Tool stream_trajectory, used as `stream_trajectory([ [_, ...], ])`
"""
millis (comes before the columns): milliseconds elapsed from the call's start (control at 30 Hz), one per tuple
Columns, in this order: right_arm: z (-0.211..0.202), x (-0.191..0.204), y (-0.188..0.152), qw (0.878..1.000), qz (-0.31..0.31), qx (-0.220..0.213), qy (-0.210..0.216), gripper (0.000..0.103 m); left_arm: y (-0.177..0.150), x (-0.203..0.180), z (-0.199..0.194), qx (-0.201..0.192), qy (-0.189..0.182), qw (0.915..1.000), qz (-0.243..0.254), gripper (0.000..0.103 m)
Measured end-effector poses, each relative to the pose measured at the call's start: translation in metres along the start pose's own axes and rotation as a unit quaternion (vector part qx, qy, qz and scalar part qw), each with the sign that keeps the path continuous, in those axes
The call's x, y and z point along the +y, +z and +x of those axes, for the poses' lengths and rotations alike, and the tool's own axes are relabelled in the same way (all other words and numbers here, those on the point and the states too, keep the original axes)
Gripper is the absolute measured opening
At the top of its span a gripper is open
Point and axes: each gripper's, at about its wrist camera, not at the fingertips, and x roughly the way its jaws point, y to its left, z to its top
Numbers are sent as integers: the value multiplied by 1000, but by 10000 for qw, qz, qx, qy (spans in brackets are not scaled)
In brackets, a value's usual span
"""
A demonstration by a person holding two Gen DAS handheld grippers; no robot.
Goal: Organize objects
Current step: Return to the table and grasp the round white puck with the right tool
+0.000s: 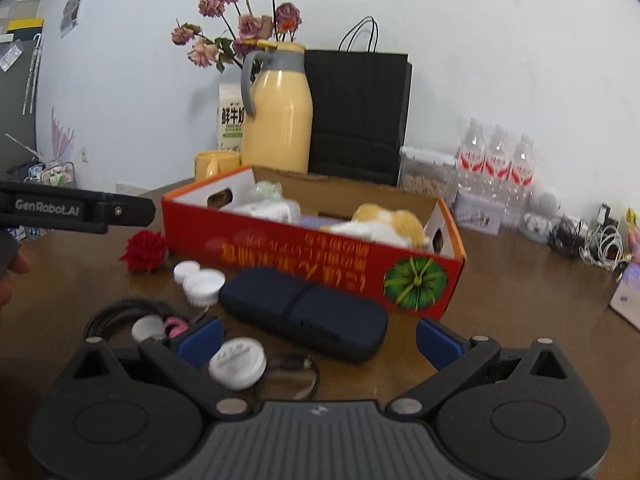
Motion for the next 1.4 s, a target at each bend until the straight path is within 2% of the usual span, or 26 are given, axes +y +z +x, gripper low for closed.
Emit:
stream_trajectory([
  [433, -5, 9, -19, 9991, -105, 367, 180, 103, -17, 11, -9, 264, 134, 9995, -76, 103],
  [700, -3, 4, -25, 9988, 35, 435, 220, 101, -21, 15, -9, 340, 152, 9993, -103, 103],
  [800, -1, 5, -22, 9985, 70, 416, 360, 92, -22, 17, -9, 354, 158, 9992, -114, 103],
  [867, 2, 9, -19, 9981, -34, 425, 435, 76, -22, 18, -9, 360, 163, 9991, -121, 103],
  [967, 12, 15, -14, 9971, -257, 468, 548, 61, -22, 20, -8, 373, 178, 9991, -117, 103],
  [1133, 26, 31, -7, 9921, -856, 519, 754, 59, -22, 23, -7, 404, 222, 9989, -105, 103],
  [1200, 31, 35, -5, 9900, -1033, 542, 794, 52, -22, 24, -6, 417, 237, 9988, -113, 103],
  [1267, 40, 36, -3, 9874, -1089, 682, 928, 40, -22, 24, -6, 428, 225, 9988, -118, 103],
  [1400, 40, 38, -7, 9870, -1076, 602, 1028, 38, -22, 24, -6, 433, 214, 9988, -99, 103],
])
